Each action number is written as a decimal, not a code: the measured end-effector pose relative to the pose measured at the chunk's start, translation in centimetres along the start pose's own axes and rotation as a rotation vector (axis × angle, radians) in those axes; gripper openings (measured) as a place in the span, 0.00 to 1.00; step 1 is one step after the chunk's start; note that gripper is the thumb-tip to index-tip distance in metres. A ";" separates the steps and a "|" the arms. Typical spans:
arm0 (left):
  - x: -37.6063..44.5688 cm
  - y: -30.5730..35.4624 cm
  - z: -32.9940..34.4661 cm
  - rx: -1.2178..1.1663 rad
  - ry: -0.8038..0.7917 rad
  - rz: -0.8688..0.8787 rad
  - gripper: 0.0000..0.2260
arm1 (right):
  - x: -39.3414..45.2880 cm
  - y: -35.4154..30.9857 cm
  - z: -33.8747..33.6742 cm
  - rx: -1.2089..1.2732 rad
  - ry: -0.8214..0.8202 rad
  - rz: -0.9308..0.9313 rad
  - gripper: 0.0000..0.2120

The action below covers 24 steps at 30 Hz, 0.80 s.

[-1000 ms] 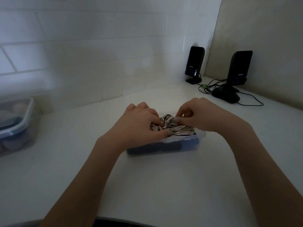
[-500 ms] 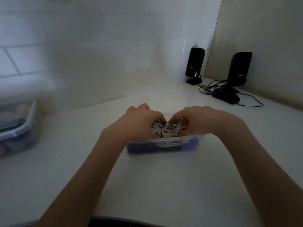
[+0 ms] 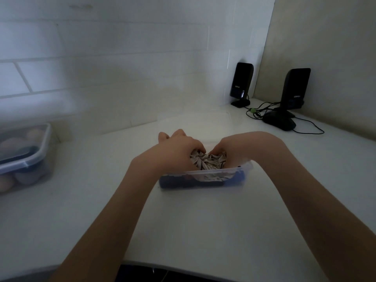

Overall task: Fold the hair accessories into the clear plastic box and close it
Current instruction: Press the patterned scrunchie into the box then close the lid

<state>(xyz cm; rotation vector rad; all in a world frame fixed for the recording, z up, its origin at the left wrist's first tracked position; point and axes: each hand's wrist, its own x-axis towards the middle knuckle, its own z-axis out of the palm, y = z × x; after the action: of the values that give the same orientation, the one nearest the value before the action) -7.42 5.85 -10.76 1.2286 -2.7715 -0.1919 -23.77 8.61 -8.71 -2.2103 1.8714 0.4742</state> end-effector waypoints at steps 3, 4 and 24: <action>-0.5 0.0 -0.9 -0.016 -0.015 0.003 0.21 | -0.1 0.4 -0.1 0.083 0.027 -0.007 0.23; -0.6 -0.1 -1.3 -0.042 -0.012 -0.003 0.20 | -0.2 0.5 -0.1 0.113 0.046 -0.010 0.24; -0.2 0.4 -1.3 0.081 -0.004 -0.003 0.18 | -0.6 -0.8 0.1 0.090 0.241 -0.012 0.21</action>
<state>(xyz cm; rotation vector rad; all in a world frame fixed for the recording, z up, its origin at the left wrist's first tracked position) -7.39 6.14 -9.45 1.2517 -2.8065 -0.0829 -23.09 9.36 -8.59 -2.3040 1.9492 0.1221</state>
